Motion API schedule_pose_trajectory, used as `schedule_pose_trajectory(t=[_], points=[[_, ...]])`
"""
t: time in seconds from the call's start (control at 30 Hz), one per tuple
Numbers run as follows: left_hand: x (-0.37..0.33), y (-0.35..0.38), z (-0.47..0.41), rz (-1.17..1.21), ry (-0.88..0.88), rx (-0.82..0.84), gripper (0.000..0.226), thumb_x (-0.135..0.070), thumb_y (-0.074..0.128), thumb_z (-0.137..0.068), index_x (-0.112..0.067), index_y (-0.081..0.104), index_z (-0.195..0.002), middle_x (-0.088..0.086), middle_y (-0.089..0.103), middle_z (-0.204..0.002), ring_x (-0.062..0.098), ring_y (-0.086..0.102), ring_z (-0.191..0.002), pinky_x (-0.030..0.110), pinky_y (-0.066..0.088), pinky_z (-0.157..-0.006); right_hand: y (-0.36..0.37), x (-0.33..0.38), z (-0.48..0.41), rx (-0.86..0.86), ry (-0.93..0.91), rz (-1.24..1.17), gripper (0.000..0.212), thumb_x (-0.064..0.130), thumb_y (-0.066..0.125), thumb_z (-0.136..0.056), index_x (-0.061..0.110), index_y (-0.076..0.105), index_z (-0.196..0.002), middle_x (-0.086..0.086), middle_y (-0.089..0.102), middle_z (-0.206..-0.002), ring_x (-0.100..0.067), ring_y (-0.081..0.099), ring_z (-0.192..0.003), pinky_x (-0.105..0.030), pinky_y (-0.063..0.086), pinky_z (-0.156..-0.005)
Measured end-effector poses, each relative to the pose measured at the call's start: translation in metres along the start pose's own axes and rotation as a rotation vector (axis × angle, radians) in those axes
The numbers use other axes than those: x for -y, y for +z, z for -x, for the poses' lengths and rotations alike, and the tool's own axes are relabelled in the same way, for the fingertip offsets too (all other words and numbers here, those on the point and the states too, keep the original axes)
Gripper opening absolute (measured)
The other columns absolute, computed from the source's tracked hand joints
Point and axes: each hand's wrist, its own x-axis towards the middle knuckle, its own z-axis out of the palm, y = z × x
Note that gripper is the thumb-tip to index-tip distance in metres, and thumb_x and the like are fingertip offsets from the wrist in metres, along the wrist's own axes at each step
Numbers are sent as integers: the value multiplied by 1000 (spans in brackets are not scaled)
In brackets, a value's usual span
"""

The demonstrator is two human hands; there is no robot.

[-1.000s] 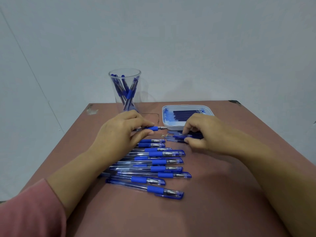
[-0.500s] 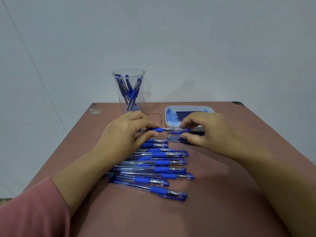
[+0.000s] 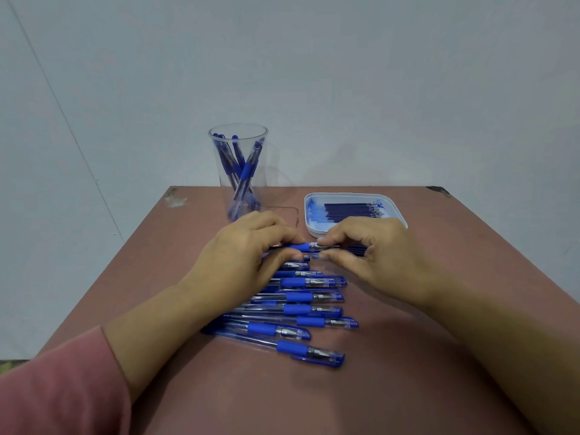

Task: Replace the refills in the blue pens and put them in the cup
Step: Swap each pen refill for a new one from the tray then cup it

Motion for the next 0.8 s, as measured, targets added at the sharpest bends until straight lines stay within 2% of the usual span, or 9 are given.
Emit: schedule_pose_trajectory(t=[0.17, 0.3, 0.37, 0.43, 0.53, 0.63, 0.7, 0.8], points=[[-4, -1, -1, -25, -15, 10, 28, -39, 54, -92, -18, 71, -100, -7, 64, -93, 10, 58, -82, 33, 53, -69, 2, 1, -1, -9, 15, -10, 11, 15, 77, -80, 18, 72, -89, 18, 65, -82, 0, 64, -77, -12, 50, -69], [-10, -4, -4, -95, -58, 56, 33, -42, 48, -91, -19, 69, -103, -7, 60, -93, 10, 55, -83, 31, 53, -69, 0, 3, -8, 90, 112, -45, 28, 20, 74, -82, 44, 60, -86, 21, 64, -84, -4, 62, -81, -15, 48, -69], [-14, -8, -2, -190, -83, 90, 41, -46, 44, -91, -19, 66, -113, -5, 61, -100, 13, 57, -89, 30, 53, -73, -1, 1, -10, 109, 165, -75, 31, 21, 71, -85, 48, 57, -84, 21, 63, -87, -3, 62, -81, -12, 45, -70], [-16, -15, 4, -275, -156, 121, 51, -52, 41, -92, -19, 60, -127, -2, 62, -111, 17, 58, -99, 33, 52, -81, -6, -3, -11, 81, 247, -164, 24, 21, 69, -86, 44, 60, -85, 17, 64, -84, -4, 61, -75, -15, 46, -70], [-18, -27, 19, -312, -266, 183, 62, -59, 31, -93, -19, 51, -136, -2, 57, -124, 17, 55, -108, 34, 49, -90, -14, -8, -13, 5, 338, -312, 18, 15, 67, -88, 32, 63, -91, 1, 67, -89, -18, 66, -81, -33, 55, -80], [-19, -29, 35, -258, -309, 336, 77, -70, 18, -90, -20, 38, -147, -4, 46, -144, 15, 44, -129, 31, 36, -109, -23, -9, -23, -42, 359, -397, 15, 9, 64, -89, 24, 62, -93, -10, 66, -92, -22, 67, -84, -34, 55, -82], [-21, -26, 42, -211, -338, 431, 88, -76, 9, -85, -22, 26, -153, -4, 31, -155, 12, 28, -142, 26, 20, -116, -28, -7, -33, -91, 371, -395, 13, 10, 63, -90, 23, 62, -92, -12, 63, -87, -27, 63, -80, -39, 55, -81], [-26, -17, 46, -219, -375, 510, 94, -79, 3, -79, -25, 15, -155, -6, 17, -161, 9, 12, -147, 26, 7, -120, -35, -1, -57, -231, 369, -424, 15, 7, 60, -92, 22, 59, -91, 0, 59, -80, -18, 61, -75, -33, 54, -81]])
